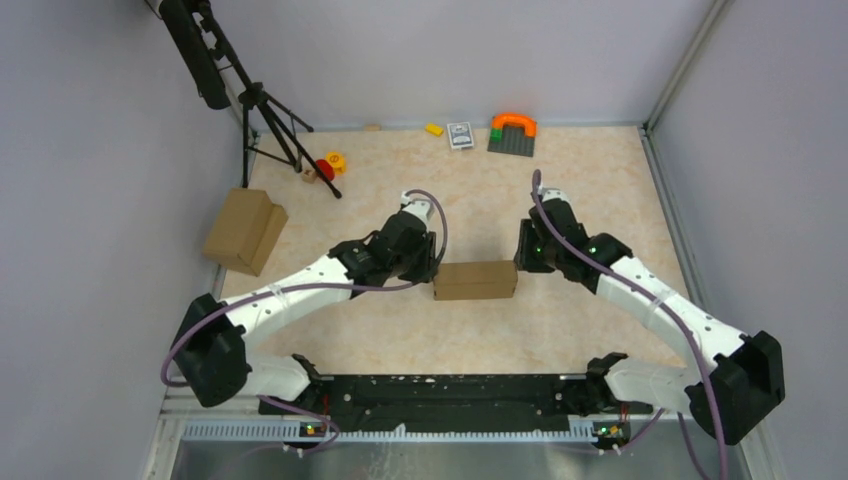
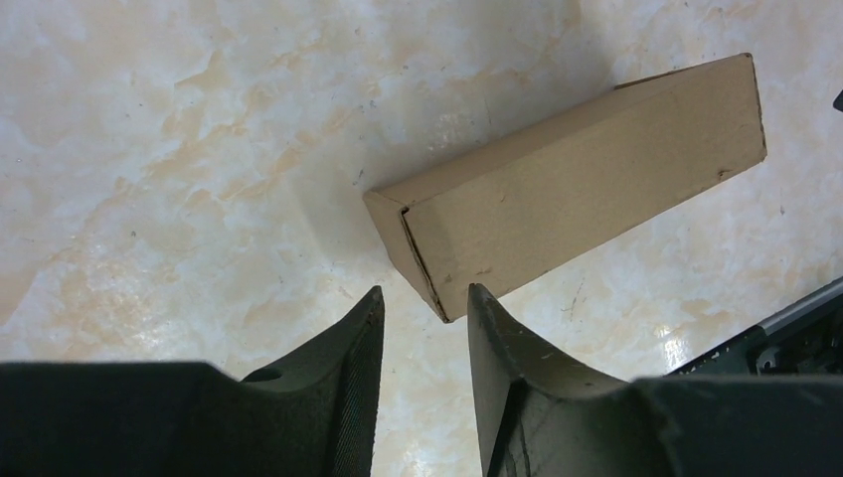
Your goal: Fold the paper box
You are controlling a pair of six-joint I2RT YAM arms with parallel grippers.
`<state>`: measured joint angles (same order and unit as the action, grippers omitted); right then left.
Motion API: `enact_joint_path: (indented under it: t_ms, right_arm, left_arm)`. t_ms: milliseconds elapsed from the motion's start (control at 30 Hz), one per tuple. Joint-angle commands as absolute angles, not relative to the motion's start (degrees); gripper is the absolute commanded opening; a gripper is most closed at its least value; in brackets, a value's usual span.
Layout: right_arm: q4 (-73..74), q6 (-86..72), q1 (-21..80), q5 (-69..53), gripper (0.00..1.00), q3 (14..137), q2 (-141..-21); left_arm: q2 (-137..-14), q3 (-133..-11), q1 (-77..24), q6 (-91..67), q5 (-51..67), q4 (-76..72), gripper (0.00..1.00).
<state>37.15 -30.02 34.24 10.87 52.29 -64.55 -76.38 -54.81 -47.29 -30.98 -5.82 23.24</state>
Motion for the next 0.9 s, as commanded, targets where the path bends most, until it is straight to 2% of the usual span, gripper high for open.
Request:
enact_joint_path:
  t_ms: [0, 167, 367, 533, 867]
  right_arm:
    - [32.68, -29.44, 32.93, 4.96, 0.3, 50.5, -65.06]
    - [30.57, -29.49, 32.6, 3.83, 0.3, 46.34, -65.61]
    - [30.74, -29.76, 32.61, 3.47, 0.26, 42.44, -64.12]
    - [31.93, -30.87, 32.61, 1.66, 0.25, 37.71, -58.29]
    - [33.85, -44.49, 32.7, -4.33, 0.27, 28.49, -47.19]
  left_arm:
    - [-78.09, -56.2, -46.86, -31.58, -4.93, 22.47, 0.38]
    - [-79.7, -54.6, -46.85, -32.42, -3.02, 20.69, 0.29]
    - [-80.49, -53.61, -46.89, -32.6, -0.46, 20.39, 0.23]
    - [-78.6, -49.25, -47.34, -33.19, 5.66, 17.19, 0.23]
    - [-74.78, -41.95, -53.4, -37.01, 6.92, 16.63, 0.27]
